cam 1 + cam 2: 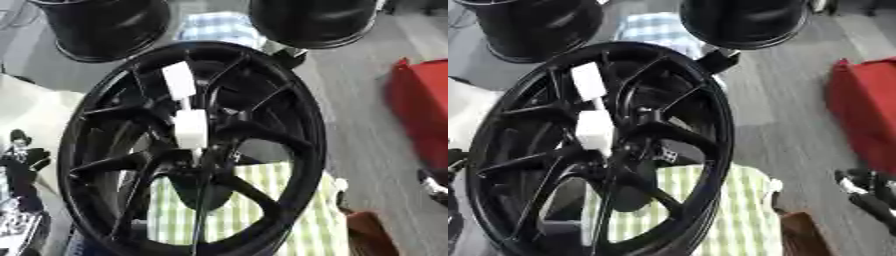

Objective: Pull the pin out of the wheel hub.

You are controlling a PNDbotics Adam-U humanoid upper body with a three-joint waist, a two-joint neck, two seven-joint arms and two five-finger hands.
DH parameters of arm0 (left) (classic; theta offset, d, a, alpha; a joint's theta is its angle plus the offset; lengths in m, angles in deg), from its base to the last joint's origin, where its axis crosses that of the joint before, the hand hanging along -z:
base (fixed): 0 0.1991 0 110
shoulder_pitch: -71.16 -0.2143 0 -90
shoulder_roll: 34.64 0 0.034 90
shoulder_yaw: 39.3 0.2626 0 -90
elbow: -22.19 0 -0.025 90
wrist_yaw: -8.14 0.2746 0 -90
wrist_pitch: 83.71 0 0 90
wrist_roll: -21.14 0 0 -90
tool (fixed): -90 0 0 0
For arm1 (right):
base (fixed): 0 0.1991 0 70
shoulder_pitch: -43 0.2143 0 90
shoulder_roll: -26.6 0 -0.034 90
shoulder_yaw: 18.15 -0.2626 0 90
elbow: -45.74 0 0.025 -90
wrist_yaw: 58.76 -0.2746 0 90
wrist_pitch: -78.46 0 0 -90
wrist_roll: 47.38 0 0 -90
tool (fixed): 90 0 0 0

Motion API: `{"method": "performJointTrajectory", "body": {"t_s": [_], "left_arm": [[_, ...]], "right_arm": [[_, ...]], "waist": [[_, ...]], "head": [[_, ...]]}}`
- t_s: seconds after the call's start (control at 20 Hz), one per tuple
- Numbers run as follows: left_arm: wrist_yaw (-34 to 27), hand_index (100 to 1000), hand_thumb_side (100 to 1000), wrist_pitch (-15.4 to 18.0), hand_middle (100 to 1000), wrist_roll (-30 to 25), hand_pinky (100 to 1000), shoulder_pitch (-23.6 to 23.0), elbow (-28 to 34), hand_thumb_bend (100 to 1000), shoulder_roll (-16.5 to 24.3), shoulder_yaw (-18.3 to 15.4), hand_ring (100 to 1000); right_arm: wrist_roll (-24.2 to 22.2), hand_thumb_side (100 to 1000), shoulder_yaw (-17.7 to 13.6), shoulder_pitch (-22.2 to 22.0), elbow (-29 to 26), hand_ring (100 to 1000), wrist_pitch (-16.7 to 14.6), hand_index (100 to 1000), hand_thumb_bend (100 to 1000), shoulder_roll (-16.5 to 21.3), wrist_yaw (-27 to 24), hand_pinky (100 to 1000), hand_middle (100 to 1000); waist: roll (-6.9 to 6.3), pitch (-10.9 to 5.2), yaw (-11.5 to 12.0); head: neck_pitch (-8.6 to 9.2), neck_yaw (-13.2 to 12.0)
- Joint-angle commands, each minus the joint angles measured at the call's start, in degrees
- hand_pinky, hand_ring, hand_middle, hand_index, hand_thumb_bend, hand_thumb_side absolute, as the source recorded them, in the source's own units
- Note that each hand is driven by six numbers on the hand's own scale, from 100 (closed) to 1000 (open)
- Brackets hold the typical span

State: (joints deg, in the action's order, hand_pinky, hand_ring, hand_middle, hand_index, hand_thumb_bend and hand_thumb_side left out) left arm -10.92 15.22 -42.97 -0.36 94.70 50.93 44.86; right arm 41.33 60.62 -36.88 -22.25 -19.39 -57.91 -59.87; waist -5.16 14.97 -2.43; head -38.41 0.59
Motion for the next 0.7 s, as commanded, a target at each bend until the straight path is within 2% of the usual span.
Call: {"method": "performJointTrajectory", "body": {"t_s": [0.05,0.45,0.7], "left_arm": [[0.08,725,692,0.01,493,-0.19,698,0.39,0.66,299,1.15,-0.24,604],[0.35,726,686,-0.04,494,-0.14,699,0.42,0.69,298,1.15,-0.29,607],[4.31,734,654,0.31,499,0.47,706,1.07,4.16,291,2.76,-2.25,614]], "right_arm": [[-0.43,377,-0.11,0.43,-0.42,631,-0.91,680,331,1.31,-0.73,607,523],[-0.75,381,-0.19,0.45,-0.28,631,-1.27,680,332,1.29,-0.99,607,523],[-0.30,379,-0.62,0.55,-0.49,631,-1.37,680,335,1.05,-1.42,606,522]], "waist": [[0.31,-1.27,-0.07],[0.29,-1.29,-0.09],[0.33,-0.94,-0.33]], "head": [[0.65,-0.24],[0.59,-0.11],[-0.09,0.99]]}}
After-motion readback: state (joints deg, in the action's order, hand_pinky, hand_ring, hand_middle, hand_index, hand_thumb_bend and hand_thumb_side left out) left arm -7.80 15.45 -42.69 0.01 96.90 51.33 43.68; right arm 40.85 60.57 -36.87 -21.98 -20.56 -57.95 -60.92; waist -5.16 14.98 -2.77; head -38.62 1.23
